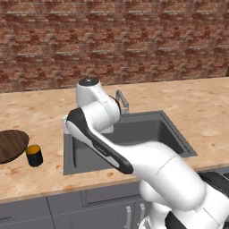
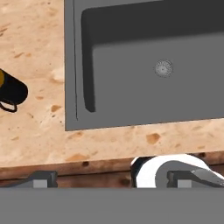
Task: Pick the mug and place it in the sink. Pick the bowl and place it in the open cabinet and then close the cabinet.
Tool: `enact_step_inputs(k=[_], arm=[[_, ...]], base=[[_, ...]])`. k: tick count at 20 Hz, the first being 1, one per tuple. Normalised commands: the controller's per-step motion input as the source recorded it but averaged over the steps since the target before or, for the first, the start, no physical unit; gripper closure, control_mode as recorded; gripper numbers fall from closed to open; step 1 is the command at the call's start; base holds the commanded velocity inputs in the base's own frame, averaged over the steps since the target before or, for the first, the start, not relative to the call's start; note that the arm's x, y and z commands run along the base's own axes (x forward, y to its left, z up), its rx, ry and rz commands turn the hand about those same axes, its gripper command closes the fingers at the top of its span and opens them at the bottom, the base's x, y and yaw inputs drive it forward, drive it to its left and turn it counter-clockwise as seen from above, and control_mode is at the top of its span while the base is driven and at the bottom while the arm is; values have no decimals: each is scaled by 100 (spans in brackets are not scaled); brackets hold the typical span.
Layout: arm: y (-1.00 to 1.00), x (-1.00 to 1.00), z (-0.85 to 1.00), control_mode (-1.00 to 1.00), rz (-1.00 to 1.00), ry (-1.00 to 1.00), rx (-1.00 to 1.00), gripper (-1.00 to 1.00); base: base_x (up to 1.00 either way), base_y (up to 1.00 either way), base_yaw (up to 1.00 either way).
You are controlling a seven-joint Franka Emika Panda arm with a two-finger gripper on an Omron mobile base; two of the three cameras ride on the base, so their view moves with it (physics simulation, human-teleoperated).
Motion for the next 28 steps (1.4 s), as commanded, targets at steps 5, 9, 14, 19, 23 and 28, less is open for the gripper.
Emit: enact_step_inputs(k=[5, 9, 14, 19, 23, 28], arm=[[86, 0, -50, -100, 0, 10, -1, -100], [65, 0, -41, -100, 0, 11, 0, -100], [65, 0, -28, -100, 4, 6, 0, -100], [58, 0, -7, -100, 7, 0, 0, -100], [11, 0, -1, -100, 3, 0, 0, -100], [0, 12, -13, -100, 0, 0, -2, -100]], base=[[0, 0, 0], [0, 0, 0], [0, 0, 0], [0, 0, 0], [0, 0, 0], [0, 0, 0]])
